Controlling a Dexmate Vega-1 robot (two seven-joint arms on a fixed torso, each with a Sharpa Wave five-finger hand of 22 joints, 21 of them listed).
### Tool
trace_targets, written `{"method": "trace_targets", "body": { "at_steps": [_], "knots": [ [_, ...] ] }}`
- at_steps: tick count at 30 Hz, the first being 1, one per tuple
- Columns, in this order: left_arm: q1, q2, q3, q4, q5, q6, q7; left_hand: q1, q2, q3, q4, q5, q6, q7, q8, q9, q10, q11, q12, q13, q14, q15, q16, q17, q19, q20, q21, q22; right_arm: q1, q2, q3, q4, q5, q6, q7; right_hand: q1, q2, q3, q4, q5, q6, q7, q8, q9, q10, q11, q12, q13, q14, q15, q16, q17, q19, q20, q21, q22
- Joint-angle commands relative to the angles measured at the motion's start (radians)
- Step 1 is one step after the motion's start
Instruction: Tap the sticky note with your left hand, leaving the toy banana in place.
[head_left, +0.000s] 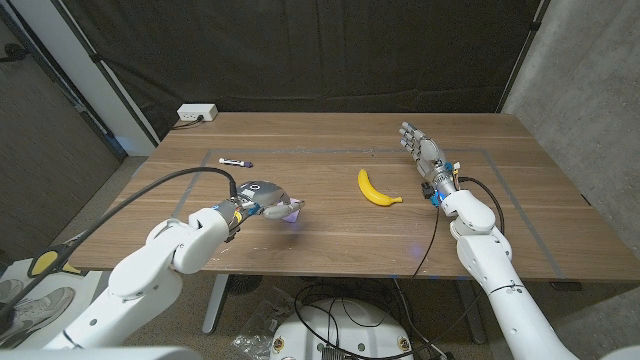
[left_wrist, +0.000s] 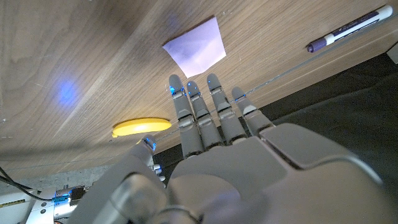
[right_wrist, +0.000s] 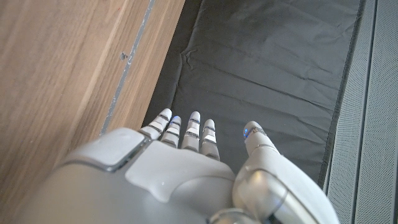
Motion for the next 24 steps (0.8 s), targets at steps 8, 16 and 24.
{"method": "trace_targets", "body": {
  "at_steps": [8, 16, 24],
  "knots": [
    [-0.044, 0.003, 0.056, 0.022, 0.045, 0.050, -0.047, 0.006, -0.026, -0.013, -0.009, 0.006, 0.081, 0.028, 0.013, 0.006, 0.092, 0.024, 0.017, 0.005, 0.019, -0.104, -0.023, -0.017, -0.002, -0.010, 0.004, 0.002, 0.009, 0.004, 0.004, 0.028, 0.006, 0.001, 0.006, 0.008, 0.000, -0.004, -0.004, 0.007, 0.010, 0.001, 0.002, 0.002, 0.008, 0.003, 0.006, 0.002, 0.010, 0.002, 0.003, 0.003, 0.005, 0.002, -0.007, 0.006],
    [-0.065, 0.007, 0.078, 0.027, 0.059, 0.071, -0.068, 0.005, -0.027, -0.017, -0.009, 0.009, 0.125, 0.043, 0.018, 0.006, 0.137, 0.041, 0.023, 0.008, 0.050, -0.101, -0.030, -0.022, 0.006, -0.017, 0.007, 0.001, 0.011, 0.005, 0.007, 0.039, 0.009, 0.001, 0.011, 0.008, 0.000, -0.004, -0.004, 0.008, 0.010, 0.001, 0.002, 0.002, 0.007, -0.003, 0.005, 0.002, 0.011, 0.002, 0.003, 0.003, 0.006, 0.002, -0.009, 0.006],
    [-0.077, 0.014, 0.103, 0.026, 0.083, 0.091, -0.091, 0.003, -0.030, -0.021, -0.009, 0.010, 0.136, 0.051, 0.017, 0.006, 0.142, 0.044, 0.020, 0.008, 0.063, -0.103, -0.033, -0.023, 0.009, -0.030, 0.008, 0.001, 0.008, 0.004, 0.011, 0.041, 0.013, 0.004, 0.017, 0.009, 0.001, -0.005, -0.003, 0.008, 0.010, 0.000, 0.002, 0.002, 0.010, -0.002, 0.006, 0.002, 0.010, 0.002, 0.002, 0.003, 0.006, 0.001, -0.010, 0.006]
  ]
}}
